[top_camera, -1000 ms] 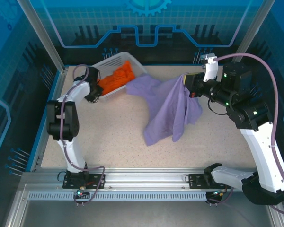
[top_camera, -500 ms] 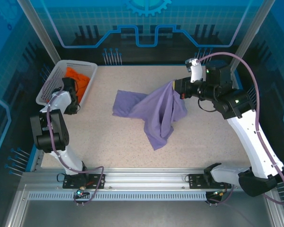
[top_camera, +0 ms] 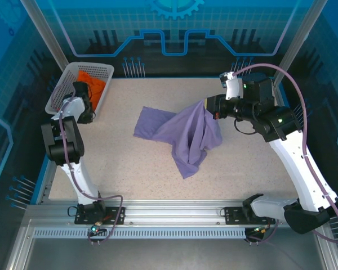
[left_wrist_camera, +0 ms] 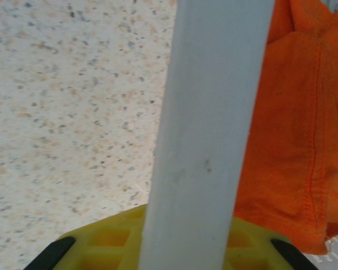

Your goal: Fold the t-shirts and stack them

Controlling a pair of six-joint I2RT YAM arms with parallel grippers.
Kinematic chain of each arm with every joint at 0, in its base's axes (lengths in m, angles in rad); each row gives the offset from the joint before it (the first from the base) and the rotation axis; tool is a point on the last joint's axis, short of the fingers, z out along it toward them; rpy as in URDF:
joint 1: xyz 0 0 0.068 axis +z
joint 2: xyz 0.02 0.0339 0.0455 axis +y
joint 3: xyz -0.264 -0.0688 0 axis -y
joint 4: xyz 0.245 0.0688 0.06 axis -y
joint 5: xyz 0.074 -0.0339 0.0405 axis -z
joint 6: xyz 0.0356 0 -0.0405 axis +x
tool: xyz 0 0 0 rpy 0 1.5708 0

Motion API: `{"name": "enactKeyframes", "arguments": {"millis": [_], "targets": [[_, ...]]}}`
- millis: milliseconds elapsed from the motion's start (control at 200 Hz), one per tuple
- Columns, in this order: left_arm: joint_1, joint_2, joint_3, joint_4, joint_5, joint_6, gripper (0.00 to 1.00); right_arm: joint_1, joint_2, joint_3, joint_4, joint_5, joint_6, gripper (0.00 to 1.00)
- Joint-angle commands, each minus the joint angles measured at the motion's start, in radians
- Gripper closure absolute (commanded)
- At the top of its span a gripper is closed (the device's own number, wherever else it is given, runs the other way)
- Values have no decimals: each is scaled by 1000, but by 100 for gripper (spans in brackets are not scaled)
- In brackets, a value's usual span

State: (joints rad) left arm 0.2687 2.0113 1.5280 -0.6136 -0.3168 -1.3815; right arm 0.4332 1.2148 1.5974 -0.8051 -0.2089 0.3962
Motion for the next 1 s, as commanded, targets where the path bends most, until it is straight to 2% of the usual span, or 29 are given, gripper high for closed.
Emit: {"name": "enactKeyframes", "arguments": {"millis": [0, 55, 90, 110, 200, 295, 355, 495, 575, 645, 805, 860, 995], "targets": [[18, 60, 46, -18, 4, -43, 77, 15, -25, 8, -2, 12, 17, 100], [18, 64, 61, -25, 5, -48, 77, 16, -22, 14, -9, 15, 16, 100], [18, 64, 64, -26, 10, -51, 74, 16, -19, 22, -13, 16, 16, 100], [18, 63, 65, -25, 16, -50, 69, 18, -17, 25, -14, 17, 15, 100], [15, 42, 64, -19, 48, -36, 35, 18, -8, 43, -15, 24, 8, 100], [10, -9, 51, -22, 68, 5, 11, 19, 4, 67, -7, 26, 1, 100], [1, -65, 30, -27, 66, 45, 2, 19, 18, 92, -5, 23, -5, 100], [-54, -250, -10, -61, 4, 204, 1, 19, 69, 176, -4, 17, -20, 100], [-145, -329, 18, -97, -113, 354, 1, 19, 113, 245, -22, 43, -28, 100], [-235, -368, 14, -88, -130, 436, 1, 14, 167, 310, -67, 124, -33, 100], [-462, -399, -91, -31, -42, 479, 1, -51, 291, 391, -123, 240, -19, 100], [-528, -383, -136, 13, 46, 503, 1, -85, 326, 397, -122, 243, -3, 99], [-627, -267, -178, -28, 263, 504, 3, -178, 405, 368, -163, 260, 37, 91]]}}
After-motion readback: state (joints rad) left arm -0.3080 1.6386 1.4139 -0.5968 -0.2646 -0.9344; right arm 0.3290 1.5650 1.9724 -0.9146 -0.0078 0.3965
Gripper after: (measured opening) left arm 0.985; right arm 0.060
